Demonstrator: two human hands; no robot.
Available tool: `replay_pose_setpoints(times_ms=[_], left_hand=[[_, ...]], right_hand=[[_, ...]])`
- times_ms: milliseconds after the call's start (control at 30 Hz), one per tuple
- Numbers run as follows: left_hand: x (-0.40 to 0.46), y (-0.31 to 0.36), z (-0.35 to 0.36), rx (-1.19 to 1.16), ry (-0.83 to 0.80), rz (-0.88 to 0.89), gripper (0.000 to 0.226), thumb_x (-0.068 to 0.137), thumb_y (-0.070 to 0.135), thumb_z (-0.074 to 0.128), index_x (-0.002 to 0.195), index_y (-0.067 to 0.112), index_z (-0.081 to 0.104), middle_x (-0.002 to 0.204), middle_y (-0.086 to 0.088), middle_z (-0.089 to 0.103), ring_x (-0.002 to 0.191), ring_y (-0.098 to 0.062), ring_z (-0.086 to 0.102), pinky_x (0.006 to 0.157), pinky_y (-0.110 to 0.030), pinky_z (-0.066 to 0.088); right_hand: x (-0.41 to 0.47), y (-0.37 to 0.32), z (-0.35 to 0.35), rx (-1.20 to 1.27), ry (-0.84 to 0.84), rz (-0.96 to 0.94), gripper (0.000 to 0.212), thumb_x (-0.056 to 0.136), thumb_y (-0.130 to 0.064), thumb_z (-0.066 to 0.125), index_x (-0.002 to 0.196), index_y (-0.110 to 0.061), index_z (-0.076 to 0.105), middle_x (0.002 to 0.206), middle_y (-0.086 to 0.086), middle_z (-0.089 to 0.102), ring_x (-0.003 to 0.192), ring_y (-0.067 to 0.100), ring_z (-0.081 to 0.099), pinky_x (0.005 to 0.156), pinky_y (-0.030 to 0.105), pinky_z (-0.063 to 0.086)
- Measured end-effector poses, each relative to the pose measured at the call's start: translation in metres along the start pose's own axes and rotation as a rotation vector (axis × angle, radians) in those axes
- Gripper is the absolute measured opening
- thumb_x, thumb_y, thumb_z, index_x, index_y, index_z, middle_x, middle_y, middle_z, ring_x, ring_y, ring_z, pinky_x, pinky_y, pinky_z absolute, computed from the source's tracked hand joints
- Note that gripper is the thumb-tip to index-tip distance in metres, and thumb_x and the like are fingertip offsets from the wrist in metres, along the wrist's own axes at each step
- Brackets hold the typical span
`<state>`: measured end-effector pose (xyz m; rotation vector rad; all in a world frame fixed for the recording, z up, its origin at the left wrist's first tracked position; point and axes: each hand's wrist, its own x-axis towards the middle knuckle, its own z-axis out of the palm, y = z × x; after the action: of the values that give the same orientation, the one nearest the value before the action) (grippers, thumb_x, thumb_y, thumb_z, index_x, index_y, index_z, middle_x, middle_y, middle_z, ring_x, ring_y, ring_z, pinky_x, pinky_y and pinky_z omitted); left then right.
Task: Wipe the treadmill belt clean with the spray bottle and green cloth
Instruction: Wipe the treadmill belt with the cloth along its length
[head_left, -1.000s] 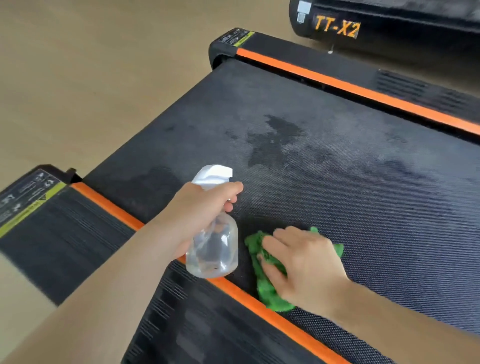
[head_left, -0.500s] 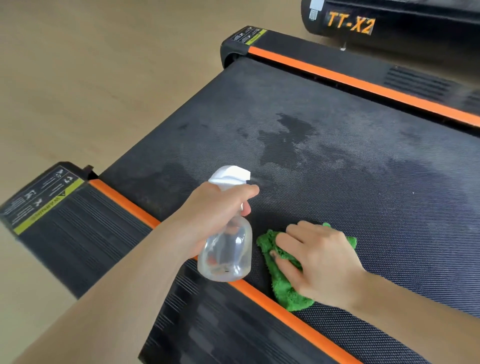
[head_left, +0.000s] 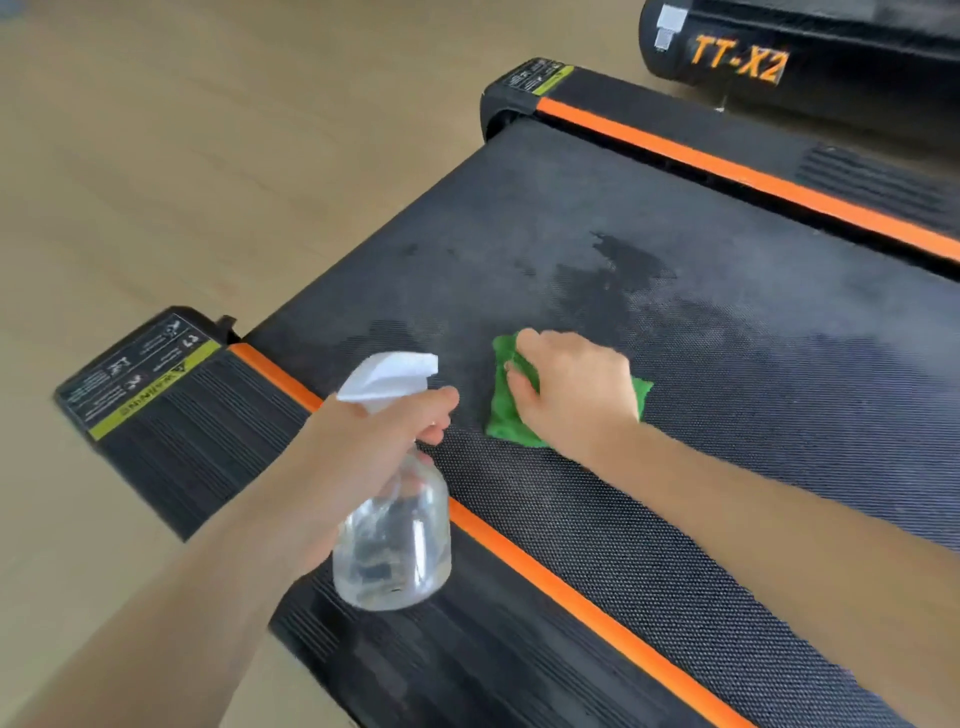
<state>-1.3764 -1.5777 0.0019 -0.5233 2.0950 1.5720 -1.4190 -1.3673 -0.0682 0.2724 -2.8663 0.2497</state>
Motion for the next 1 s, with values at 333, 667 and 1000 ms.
replay_pose_setpoints(times_ms=[333, 667, 1000], left_hand=[[0.007, -0.014, -0.012, -0.054, 0.005, -0.033, 0.028, 0.062, 0.06, 0.084, 0.061, 0.032, 0.082, 0.07, 0.003, 0.079, 0.056, -0.011, 0.07, 0.057, -0.032, 0.059], [0.004, -0.007, -0.008, -0.103, 0.001, 0.047, 0.028, 0.075, 0.051, 0.085, 0.063, 0.026, 0.081, 0.077, -0.002, 0.08, 0.066, -0.019, 0.069, 0.061, -0.032, 0.058], [0.0, -0.01, -0.01, -0.148, 0.039, 0.058, 0.025, 0.076, 0.046, 0.081, 0.063, 0.024, 0.081, 0.076, -0.002, 0.08, 0.063, -0.017, 0.068, 0.055, -0.027, 0.056]], right_hand=[[0.051, 0.02, 0.003, -0.004, 0.004, -0.086, 0.016, 0.094, -0.039, 0.044, 0.087, -0.024, 0.046, 0.082, 0.0, 0.061, 0.08, 0.031, 0.061, 0.061, 0.035, 0.044], [-0.054, -0.013, -0.014, 0.115, -0.063, -0.362, 0.017, 0.089, -0.038, 0.059, 0.085, -0.022, 0.053, 0.075, -0.005, 0.053, 0.072, 0.021, 0.055, 0.055, 0.035, 0.045], [0.056, -0.04, 0.025, 0.012, 0.045, -0.228, 0.02, 0.094, -0.037, 0.049, 0.09, -0.019, 0.054, 0.076, -0.002, 0.06, 0.075, 0.027, 0.059, 0.053, 0.031, 0.033]])
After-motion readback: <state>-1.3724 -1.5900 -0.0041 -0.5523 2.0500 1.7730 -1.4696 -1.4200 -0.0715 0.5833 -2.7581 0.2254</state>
